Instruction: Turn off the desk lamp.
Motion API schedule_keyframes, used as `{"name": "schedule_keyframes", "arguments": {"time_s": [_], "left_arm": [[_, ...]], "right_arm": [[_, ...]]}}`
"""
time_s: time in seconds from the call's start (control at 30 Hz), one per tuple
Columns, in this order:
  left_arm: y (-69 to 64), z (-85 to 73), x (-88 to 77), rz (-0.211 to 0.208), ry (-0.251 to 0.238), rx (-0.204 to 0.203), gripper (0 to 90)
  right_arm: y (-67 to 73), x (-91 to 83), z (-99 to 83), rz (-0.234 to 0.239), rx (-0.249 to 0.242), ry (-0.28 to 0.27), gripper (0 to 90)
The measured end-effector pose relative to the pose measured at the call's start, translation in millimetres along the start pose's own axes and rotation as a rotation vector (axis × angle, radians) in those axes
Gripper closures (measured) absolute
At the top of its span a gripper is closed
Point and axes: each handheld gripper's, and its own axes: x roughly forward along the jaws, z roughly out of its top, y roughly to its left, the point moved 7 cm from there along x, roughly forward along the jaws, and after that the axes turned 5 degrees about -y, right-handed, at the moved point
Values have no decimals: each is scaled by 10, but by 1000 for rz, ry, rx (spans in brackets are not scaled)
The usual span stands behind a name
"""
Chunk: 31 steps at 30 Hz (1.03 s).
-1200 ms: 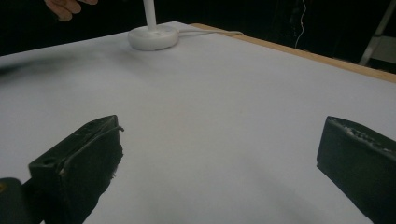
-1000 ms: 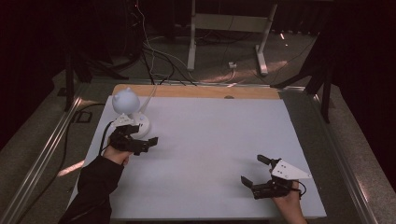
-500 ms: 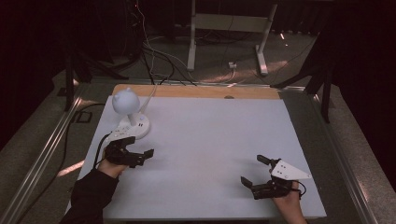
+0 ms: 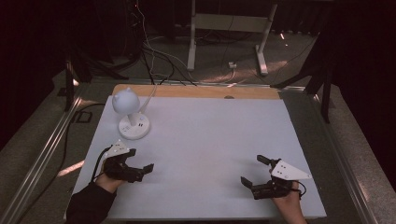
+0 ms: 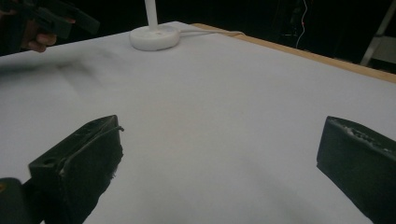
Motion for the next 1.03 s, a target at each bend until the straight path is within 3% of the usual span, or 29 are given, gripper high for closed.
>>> {"name": "schedule_keyframes", "arguments": {"time_s": [0.1, 0.23, 0.43, 0.7, 1.03], "left_arm": [[-56, -73, -19, -17, 4, -13, 6], [-130, -172, -46, -19, 15, 12, 6], [-201, -275, -123, -25, 15, 17, 6], [-233, -404, -205, 13, 18, 69, 6], [-215, -469, -192, 34, 35, 94, 6]], "right_arm": [[-5, 0, -3, -2, -1, 2, 0], [-7, 0, -5, -2, -2, 2, 0], [1, 3, -5, -1, -6, 3, 0], [3, 6, -11, 1, -2, 6, 0], [5, 8, -18, 3, 0, 10, 0]]}}
